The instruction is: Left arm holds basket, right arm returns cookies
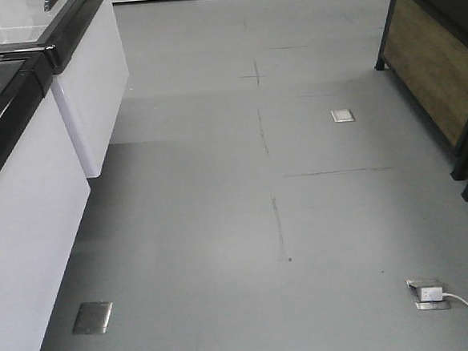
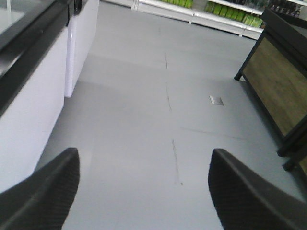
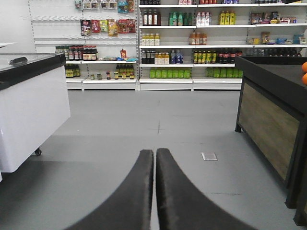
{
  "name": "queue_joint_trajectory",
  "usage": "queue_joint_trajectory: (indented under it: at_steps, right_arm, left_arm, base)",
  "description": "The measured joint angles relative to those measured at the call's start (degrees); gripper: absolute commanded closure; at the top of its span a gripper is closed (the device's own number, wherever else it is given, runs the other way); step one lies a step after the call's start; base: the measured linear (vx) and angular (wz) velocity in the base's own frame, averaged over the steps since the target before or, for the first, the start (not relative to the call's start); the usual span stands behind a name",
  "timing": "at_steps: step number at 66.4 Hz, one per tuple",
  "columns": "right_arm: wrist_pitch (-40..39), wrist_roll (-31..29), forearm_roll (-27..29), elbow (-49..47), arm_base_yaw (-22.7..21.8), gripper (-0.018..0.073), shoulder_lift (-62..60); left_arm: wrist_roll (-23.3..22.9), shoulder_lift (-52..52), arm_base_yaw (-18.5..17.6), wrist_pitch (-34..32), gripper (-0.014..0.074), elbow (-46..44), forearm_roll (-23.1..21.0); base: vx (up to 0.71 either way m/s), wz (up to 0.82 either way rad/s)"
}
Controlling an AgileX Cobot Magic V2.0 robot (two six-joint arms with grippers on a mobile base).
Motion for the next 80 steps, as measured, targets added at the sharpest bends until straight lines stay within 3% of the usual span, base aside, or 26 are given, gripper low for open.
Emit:
queue_joint_trajectory:
  at_steps: [11, 21, 28, 33, 41, 51, 70, 80]
  right_arm:
    - [0.0, 0.0, 0.0, 0.0, 0.0, 0.0563, 0.0]
    - [0.0, 0.0, 0.0, 0.0, 0.0, 0.0563, 0.0]
    - [0.0, 0.0, 0.0, 0.0, 0.0, 0.0563, 0.0]
    - [0.0, 0.0, 0.0, 0.0, 0.0, 0.0563, 0.0]
    - [0.0, 0.0, 0.0, 0.0, 0.0, 0.0563, 0.0]
    - [0.0, 0.0, 0.0, 0.0, 0.0, 0.0563, 0.0]
    - [0.0, 0.0, 0.0, 0.0, 0.0, 0.0563, 0.0]
    - [0.0, 0.0, 0.0, 0.0, 0.0, 0.0563, 0.0]
  left_arm:
    - [-4.05, 10.41, 0.0, 13.76, 0.0076, -13.48, 0.44]
    - [-6.95, 22.33, 0.14, 18.82, 0.0083, -27.33, 0.07]
    - [-7.65, 30.66, 2.53, 21.78, 0.0084, -37.17, -2.54]
    - [-7.64, 35.88, 6.13, 25.11, 0.0084, -43.82, -6.22]
    - [-4.26, 41.58, 14.25, 30.92, 0.0084, -52.29, -12.94]
    - [2.37, 44.72, 27.85, 37.01, 0.0084, -58.93, -22.52]
    - [7.26, 44.89, 54.0, 41.29, 0.0084, -60.83, -36.97]
    - [10.66, 47.05, 61.48, 41.57, 0.0084, -60.95, -44.42]
  base:
    - [0.0, 0.0]
    - [0.0, 0.0]
    - [0.0, 0.0]
    - [0.0, 0.0]
    - [0.0, 0.0]
    - [0.0, 0.0]
    - [0.0, 0.0]
    - [0.0, 0.0]
